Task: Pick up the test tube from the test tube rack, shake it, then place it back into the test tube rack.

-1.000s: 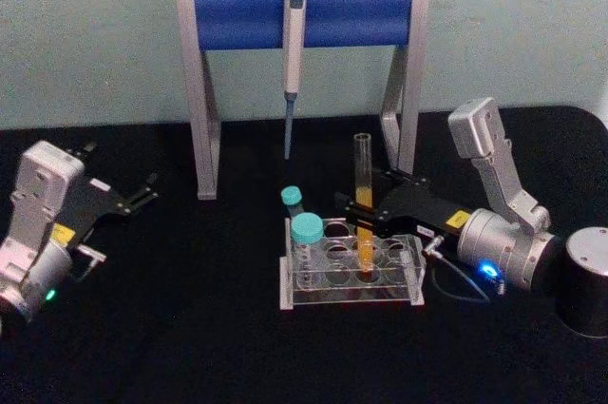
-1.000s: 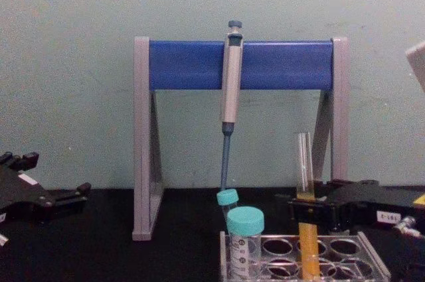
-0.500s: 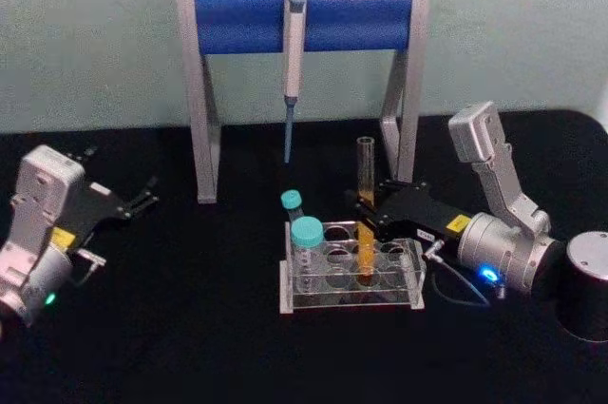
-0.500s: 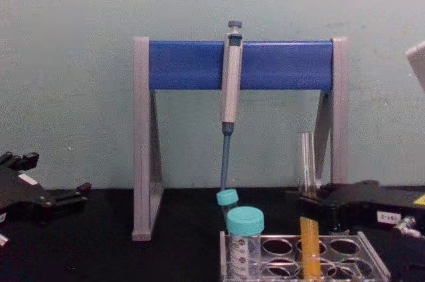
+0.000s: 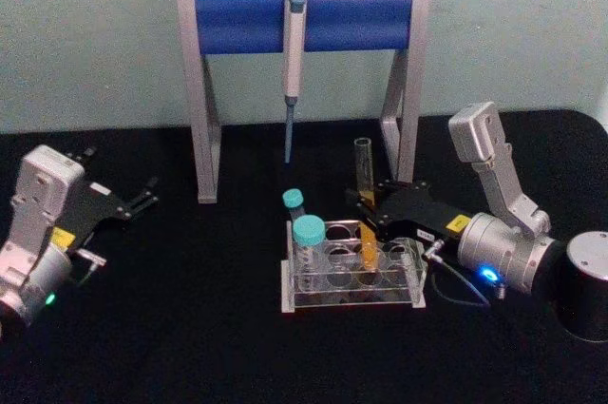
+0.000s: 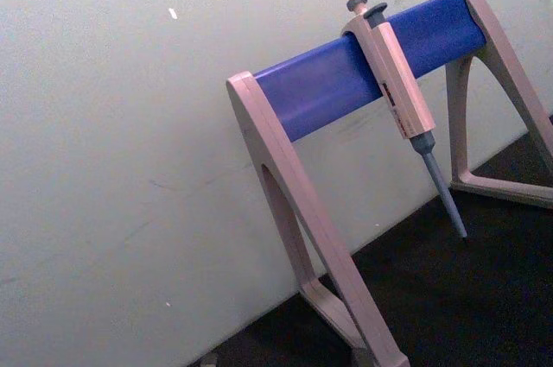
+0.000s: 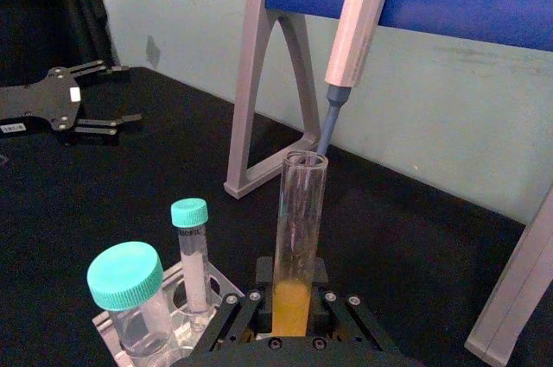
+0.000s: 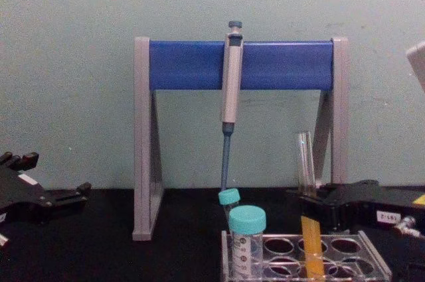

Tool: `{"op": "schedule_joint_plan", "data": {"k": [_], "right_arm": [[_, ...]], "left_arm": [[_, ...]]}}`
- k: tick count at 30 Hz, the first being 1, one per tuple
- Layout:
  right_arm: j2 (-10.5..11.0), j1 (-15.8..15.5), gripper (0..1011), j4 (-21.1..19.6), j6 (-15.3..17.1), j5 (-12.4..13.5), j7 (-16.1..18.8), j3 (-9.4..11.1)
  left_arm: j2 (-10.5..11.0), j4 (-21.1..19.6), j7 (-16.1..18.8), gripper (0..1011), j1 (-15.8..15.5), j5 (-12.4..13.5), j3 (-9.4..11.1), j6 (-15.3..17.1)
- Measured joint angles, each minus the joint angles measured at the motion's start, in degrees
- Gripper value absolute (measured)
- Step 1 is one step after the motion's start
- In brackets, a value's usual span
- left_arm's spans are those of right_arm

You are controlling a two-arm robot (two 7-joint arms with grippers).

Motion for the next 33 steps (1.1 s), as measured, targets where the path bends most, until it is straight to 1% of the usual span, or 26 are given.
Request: {"op": "schedule_joint_plan", "data": {"k": [4, 11, 14, 20, 22, 33], "right_arm": [[0.00, -0.12, 235, -0.03, -0.20, -0.03, 0.00, 0.05], [-0.02, -1.46, 234, -1.13, -3.22, -1.34, -0.17, 0.55], [-0.09, -2.43, 234, -1.64, -5.02, -1.77, -0.17, 1.00], [-0.36, -4.12, 234, -2.05, -7.36, -1.58, 0.06, 2.11], [-0.54, -4.81, 234, -2.09, -8.63, -1.53, 0.24, 2.59], [-0.97, -5.94, 234, -2.93, -11.68, -1.13, 1.03, 4.13]], "left_arm": [[0.00, 0.00, 0.00, 1001, 0.00, 0.00, 0.00, 0.00], [0.00, 0.00, 0.00, 1001, 0.00, 0.00, 0.00, 0.00], [0.00, 0.00, 0.00, 1001, 0.00, 0.00, 0.00, 0.00], [0.00, 0.00, 0.00, 1001, 0.00, 0.00, 0.00, 0.00], [0.00, 0.00, 0.00, 1001, 0.00, 0.00, 0.00, 0.00], [0.00, 0.00, 0.00, 1001, 0.00, 0.00, 0.00, 0.00]]}}
